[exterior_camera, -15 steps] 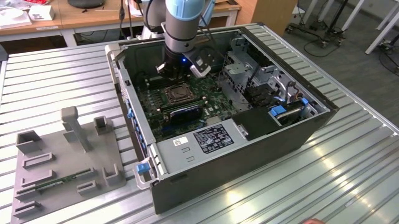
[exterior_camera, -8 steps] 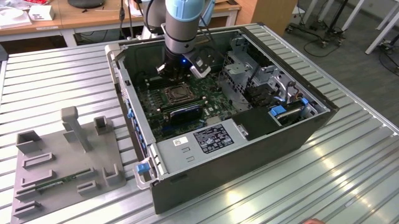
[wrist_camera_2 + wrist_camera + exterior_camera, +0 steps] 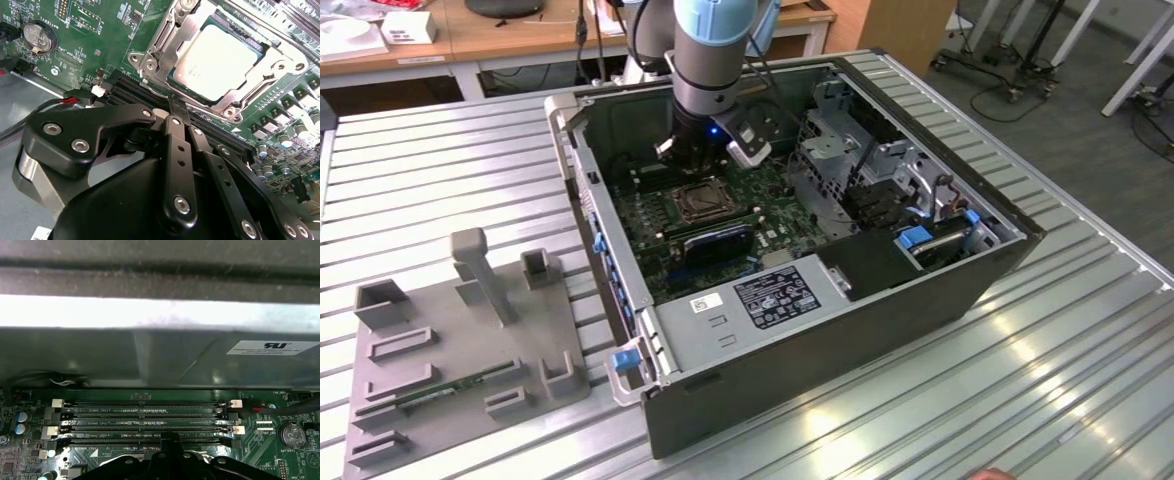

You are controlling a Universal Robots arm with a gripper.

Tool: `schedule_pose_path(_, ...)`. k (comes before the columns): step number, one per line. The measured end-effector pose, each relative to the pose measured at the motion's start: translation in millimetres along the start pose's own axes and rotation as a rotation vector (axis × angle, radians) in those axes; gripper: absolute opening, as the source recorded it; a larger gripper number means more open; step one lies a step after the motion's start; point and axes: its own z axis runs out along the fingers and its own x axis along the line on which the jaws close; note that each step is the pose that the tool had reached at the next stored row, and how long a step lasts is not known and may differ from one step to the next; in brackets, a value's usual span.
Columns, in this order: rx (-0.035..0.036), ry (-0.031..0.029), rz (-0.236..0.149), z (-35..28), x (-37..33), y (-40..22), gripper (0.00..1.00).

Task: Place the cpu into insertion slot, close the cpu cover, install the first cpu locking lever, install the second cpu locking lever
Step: 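Install the first cpu locking lever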

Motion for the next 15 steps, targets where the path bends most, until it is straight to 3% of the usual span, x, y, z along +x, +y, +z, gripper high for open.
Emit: schedule_pose_path(15, 0.0017, 0.0000, 0.000, -4.2, -0.3, 3.6, 0.11)
